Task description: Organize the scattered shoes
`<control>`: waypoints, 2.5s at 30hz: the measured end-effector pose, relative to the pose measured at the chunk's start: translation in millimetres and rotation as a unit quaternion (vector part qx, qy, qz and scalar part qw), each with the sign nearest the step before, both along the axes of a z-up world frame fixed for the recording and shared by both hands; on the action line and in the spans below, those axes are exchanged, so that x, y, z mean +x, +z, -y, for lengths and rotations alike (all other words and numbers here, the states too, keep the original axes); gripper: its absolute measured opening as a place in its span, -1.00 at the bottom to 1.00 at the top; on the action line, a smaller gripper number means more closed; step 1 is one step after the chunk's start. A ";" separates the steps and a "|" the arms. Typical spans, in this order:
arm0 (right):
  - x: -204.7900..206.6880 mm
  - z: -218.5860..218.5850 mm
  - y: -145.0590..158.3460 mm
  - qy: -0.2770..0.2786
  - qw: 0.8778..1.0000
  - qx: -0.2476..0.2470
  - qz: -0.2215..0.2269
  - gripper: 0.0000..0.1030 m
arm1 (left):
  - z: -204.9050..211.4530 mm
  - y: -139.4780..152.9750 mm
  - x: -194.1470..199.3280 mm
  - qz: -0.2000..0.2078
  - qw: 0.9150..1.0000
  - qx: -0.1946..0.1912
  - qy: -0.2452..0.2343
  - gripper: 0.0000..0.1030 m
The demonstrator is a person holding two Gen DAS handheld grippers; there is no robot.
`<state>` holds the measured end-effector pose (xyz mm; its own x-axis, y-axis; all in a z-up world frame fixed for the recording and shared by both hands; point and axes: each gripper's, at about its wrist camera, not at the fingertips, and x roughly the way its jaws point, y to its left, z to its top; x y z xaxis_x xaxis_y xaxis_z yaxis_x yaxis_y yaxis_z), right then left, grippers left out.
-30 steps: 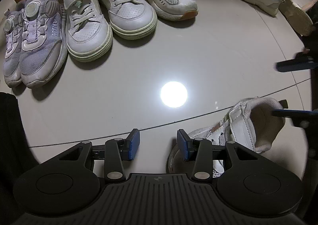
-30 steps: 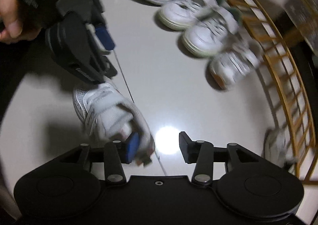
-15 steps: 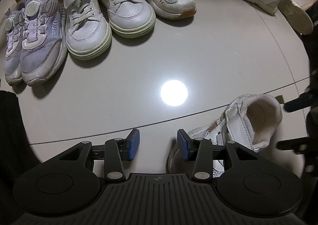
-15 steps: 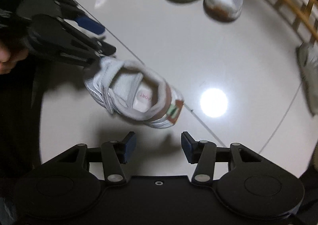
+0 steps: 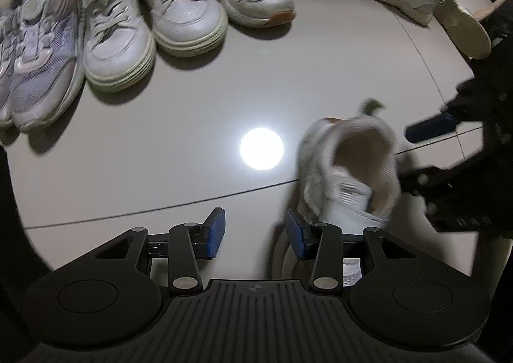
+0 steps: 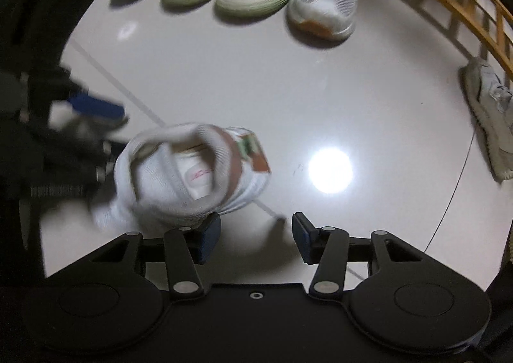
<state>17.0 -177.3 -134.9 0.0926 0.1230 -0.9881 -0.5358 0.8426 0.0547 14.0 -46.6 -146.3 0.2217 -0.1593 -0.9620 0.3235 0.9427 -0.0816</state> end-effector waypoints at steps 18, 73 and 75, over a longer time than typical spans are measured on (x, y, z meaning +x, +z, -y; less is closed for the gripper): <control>-24.7 11.8 24.3 -0.061 0.996 0.060 -0.003 0.42 | 3.1 0.3 13.9 0.012 0.999 -0.029 0.040 -0.16; 63.7 37.4 2.8 -0.164 0.982 0.039 0.090 0.64 | -57.1 30.7 19.4 0.063 0.991 -0.033 0.111 0.04; 60.4 40.4 1.4 -0.191 0.977 0.042 0.081 0.64 | -56.6 29.6 21.6 0.061 0.992 -0.031 0.111 0.04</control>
